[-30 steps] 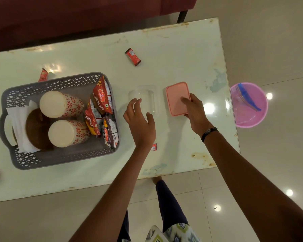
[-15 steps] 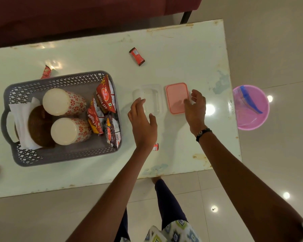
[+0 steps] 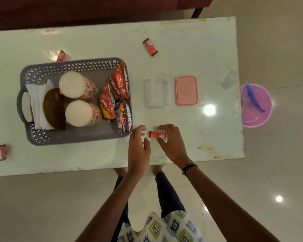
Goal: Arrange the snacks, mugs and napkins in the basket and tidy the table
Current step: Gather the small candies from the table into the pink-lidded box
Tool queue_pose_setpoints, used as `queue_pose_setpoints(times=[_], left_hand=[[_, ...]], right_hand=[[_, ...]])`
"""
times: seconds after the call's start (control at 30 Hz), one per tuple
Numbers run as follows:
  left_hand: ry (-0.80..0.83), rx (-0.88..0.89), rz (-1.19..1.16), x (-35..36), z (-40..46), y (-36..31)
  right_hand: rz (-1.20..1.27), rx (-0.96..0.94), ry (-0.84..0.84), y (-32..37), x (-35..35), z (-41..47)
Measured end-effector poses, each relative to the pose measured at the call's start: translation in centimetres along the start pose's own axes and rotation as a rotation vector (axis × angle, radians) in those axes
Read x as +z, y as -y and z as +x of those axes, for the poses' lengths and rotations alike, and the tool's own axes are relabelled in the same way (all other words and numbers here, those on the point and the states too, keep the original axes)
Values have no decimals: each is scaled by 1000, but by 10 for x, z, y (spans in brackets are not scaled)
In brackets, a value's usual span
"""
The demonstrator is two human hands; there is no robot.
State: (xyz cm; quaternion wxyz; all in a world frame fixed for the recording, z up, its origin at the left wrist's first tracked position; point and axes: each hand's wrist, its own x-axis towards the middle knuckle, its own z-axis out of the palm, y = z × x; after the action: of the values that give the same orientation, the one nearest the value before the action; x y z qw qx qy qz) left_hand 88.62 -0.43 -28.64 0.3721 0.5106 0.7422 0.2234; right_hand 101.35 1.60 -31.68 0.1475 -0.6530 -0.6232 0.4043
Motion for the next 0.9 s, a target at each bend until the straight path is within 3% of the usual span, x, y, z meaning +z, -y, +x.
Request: queue_pose_setpoints(times=[0.17,0.3,0.37,0.53,0.67,0.77,0.9], left_hand=[[12,-36,-16,-3,-12,15],[28,-20,-32,-3,-12,11],[26,1,-60,-4,-12,4],[-28,69,-184,-11,7,-32],[-84,93,-274,-15,44,-63],[-124,71,-347,-15,74,-76],[-189,-3,-457,-9,107,-81]], right_hand=[[-98,3,-41,3,12,11],[-100,40,93,4,8,19],[-1,69,118,9,-3,18],[210,19,-10,41,-49,36],[88,-94,-72,65,-81,104],[-14,-80,-149,73,-86,176],[-166,-2,-106,71,-79,258]])
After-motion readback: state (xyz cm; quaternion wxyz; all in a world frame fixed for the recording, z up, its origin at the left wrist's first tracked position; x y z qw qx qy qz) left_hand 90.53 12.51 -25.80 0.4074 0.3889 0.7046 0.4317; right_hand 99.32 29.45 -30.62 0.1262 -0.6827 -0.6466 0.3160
